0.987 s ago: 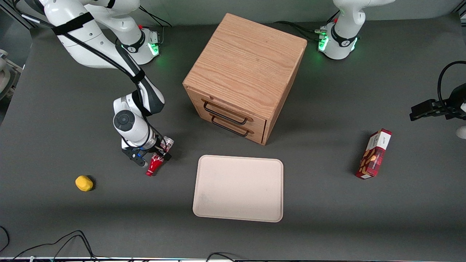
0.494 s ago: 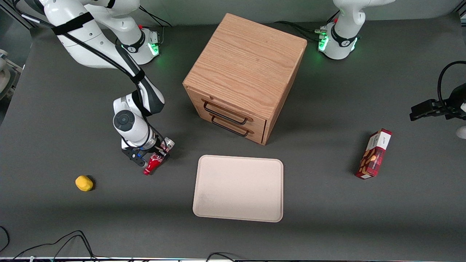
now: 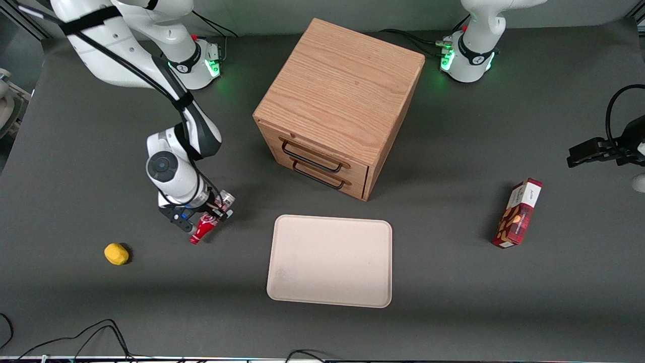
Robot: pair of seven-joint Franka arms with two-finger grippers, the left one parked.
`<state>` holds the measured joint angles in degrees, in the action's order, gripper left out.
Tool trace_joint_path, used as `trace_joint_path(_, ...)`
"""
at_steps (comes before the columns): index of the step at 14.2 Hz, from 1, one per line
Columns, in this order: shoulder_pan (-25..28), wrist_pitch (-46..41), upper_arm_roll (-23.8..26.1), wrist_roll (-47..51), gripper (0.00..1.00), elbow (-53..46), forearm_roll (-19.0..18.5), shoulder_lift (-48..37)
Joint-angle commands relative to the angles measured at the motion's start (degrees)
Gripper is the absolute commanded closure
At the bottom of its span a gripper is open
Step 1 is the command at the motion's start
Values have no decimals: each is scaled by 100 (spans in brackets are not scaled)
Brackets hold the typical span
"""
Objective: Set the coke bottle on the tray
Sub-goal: 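Lift the bottle and tilt it upright with the right gripper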
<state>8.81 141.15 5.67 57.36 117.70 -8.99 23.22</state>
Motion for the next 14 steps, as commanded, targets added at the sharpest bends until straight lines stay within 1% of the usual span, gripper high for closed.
trace_joint_path(1,-300,-1610,197,-513,100,-376,19,-958)
trace_joint_path(3,-449,-3060,294,-1049,100,-1253,387,-1205)
trace_joint_path(4,-511,-3763,294,-1382,100,-1754,511,-1241)
trace_joint_path(5,-564,-4371,294,-1551,100,-2281,547,-1250)
trace_joint_path(7,-591,-5234,294,-1614,100,-3161,600,-1154)
trace_joint_path(9,-547,-5702,294,-1658,100,-3795,626,-996)
trace_joint_path(10,-521,-5965,285,-1667,100,-4155,617,-786)
trace_joint_path(12,-433,-6501,311,-1675,100,-5260,600,-102)
trace_joint_path(14,-205,-6767,285,-1798,100,-6202,582,531)
